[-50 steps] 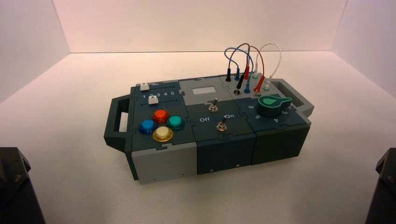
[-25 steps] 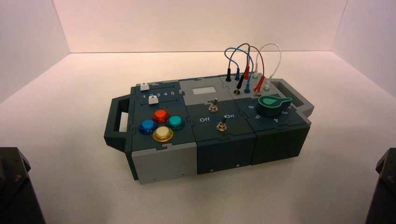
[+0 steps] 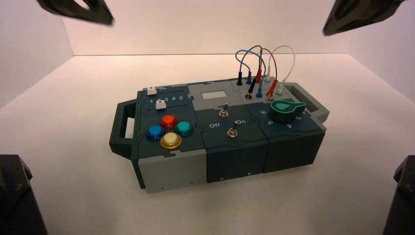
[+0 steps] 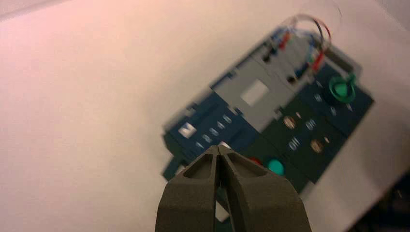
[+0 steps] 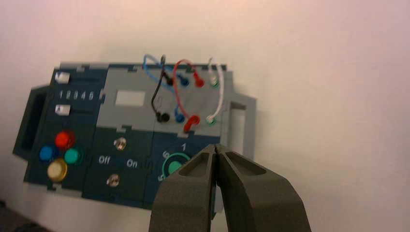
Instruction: Pull the blue wire.
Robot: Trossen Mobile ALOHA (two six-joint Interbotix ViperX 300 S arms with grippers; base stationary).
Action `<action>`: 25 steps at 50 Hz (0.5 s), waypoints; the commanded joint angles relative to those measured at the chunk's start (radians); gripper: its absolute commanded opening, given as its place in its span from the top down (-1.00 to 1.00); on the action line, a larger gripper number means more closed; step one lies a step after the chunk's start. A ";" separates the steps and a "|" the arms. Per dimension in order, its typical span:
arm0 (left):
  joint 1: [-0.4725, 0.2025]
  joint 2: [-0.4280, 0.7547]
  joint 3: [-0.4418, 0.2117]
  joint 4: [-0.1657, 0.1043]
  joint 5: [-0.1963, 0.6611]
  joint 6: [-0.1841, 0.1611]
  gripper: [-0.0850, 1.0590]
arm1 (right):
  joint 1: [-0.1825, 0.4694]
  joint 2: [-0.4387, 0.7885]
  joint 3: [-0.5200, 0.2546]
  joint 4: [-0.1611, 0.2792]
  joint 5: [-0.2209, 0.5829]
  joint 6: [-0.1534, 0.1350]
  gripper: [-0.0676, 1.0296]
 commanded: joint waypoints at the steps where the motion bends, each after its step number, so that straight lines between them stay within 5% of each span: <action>1: -0.037 0.055 -0.040 -0.011 -0.006 -0.003 0.91 | 0.055 0.038 -0.034 0.021 -0.005 -0.002 0.92; 14: -0.097 0.103 -0.054 -0.046 0.003 -0.006 0.91 | 0.115 0.132 -0.051 0.063 0.021 0.000 0.78; 25: -0.146 0.124 -0.072 -0.064 0.008 -0.058 0.91 | 0.130 0.184 -0.055 0.098 0.017 0.000 0.67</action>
